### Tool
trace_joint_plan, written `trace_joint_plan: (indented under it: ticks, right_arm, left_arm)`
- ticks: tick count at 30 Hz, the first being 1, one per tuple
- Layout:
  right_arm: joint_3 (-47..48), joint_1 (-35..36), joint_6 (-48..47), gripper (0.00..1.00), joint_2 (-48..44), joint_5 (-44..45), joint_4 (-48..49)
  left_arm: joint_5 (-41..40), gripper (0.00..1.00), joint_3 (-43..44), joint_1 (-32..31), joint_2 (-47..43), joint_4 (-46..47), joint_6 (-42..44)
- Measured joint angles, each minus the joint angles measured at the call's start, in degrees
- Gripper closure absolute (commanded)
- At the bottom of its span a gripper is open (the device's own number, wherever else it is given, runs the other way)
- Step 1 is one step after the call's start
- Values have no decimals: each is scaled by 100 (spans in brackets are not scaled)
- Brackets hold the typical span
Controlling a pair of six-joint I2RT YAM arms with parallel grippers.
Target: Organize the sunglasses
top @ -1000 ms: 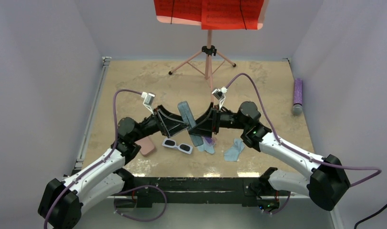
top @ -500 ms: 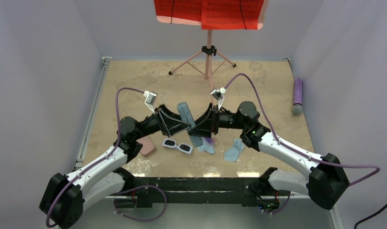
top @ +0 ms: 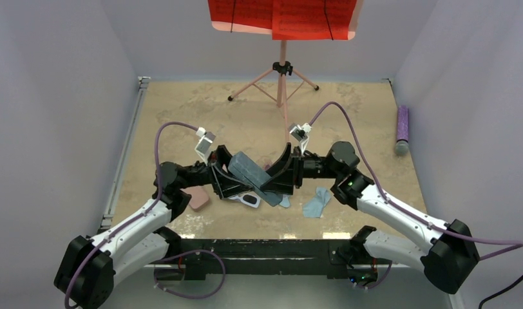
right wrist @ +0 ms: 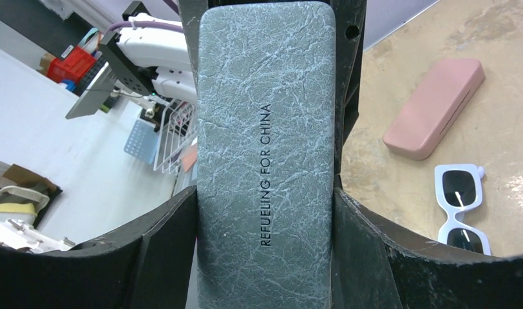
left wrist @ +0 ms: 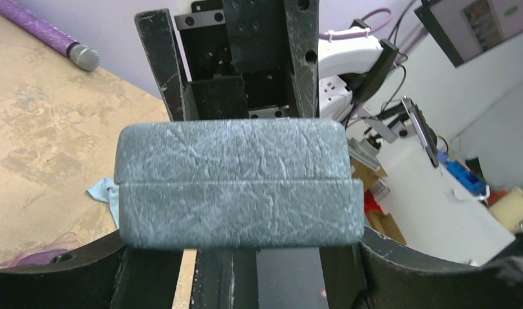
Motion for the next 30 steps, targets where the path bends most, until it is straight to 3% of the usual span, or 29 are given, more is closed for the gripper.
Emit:
trace_joint_plan:
  ticks: [6,12,14,18,25,30]
  right_arm:
    - [-28,-28,-33,100,-212,22,-225]
    - [-50,-28,-122,100,-243,22,-339]
    - [-20,13,-299,93,-243,-4,-538]
    - [157,66,-564,91,-142,-76,-885]
    - [422,66,-796,60,162,-284,-1123]
    - [708,96,-1049,57,481,-520,-1377]
  left_arm:
    - [605,100,-13,109,485,868,-127]
    - [721,100,-33,133,573,986,-146]
    - [758,100,-55,138,579,1008,-160]
    - [866,100,-59,177,592,1054,-258]
    - [920,100,-59,271,533,916,-326]
    - [973,100,-59,345,472,800,-361]
